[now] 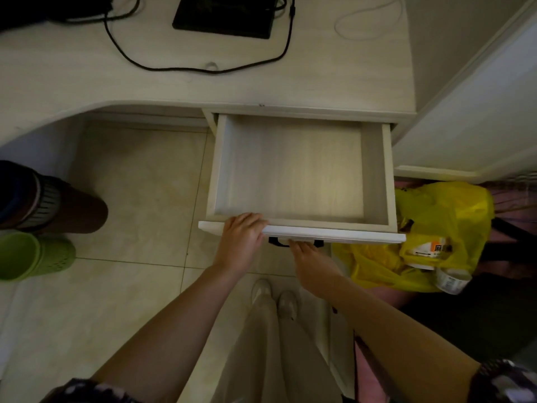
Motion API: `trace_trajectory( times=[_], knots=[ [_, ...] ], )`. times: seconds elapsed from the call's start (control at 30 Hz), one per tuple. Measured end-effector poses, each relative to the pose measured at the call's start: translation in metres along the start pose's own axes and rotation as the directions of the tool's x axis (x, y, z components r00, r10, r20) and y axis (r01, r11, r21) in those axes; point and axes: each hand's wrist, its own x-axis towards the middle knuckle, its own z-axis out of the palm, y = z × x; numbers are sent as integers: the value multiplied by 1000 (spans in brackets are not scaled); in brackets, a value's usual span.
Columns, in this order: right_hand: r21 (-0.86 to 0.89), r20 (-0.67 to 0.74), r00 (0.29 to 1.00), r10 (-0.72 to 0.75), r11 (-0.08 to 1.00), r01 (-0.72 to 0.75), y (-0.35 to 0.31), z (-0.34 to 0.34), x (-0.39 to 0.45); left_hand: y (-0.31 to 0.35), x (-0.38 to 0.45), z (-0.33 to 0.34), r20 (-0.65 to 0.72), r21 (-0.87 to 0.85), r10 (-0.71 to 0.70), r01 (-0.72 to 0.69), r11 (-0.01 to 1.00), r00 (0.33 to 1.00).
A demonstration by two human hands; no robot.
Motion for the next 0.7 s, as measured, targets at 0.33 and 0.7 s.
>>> trace_trajectory(
  times=[0.33,0.7],
  knots=[
    [-4,-95,995,-41,999,41,-27,-52,-34,6,-33,-56,-105,-219,-232,205,954,967],
    [-93,-155,960,-234,971,221,-125,-104,-1,-42,-107,-107,-169,-296,-509,449,843,844]
  ],
)
